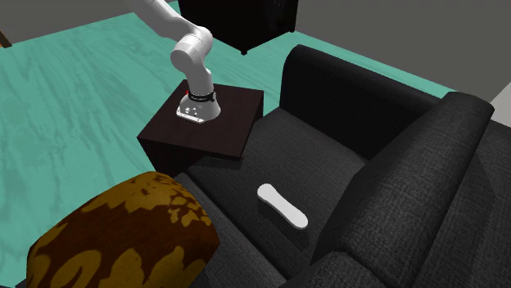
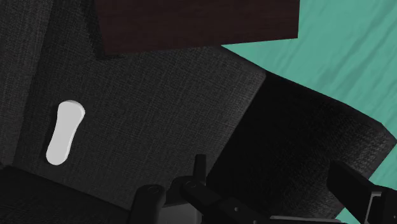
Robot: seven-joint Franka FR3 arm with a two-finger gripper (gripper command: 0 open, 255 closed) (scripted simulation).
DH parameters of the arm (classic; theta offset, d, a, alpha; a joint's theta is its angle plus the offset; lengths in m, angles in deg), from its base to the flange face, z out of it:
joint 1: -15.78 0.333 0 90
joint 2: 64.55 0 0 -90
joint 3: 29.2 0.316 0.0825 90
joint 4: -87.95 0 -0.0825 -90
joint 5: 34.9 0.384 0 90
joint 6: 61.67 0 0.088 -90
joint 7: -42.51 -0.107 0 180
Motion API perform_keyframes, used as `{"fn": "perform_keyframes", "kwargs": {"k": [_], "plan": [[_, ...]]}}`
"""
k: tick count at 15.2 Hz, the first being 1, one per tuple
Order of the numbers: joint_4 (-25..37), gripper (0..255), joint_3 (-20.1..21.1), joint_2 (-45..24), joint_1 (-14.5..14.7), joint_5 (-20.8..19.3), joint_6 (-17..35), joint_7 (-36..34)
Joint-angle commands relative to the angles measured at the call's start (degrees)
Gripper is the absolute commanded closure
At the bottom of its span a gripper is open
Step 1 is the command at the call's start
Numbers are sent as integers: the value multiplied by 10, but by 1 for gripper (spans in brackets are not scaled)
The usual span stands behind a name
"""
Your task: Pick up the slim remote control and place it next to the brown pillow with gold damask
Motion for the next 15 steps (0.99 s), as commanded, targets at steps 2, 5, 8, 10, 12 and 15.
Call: {"fn": "perform_keyframes", "kwargs": {"k": [2,5,8,10,12,15], "plan": [[-9,0,-7,-6,-5,-5,13,6],[-33,0,-30,-26,-19,-19,53,25],[-51,0,-52,-53,-34,-33,95,44],[-60,0,-68,-74,-43,-41,122,56],[-67,0,-83,-98,-53,-49,151,68],[-72,0,-106,-138,-66,-59,193,86]]}}
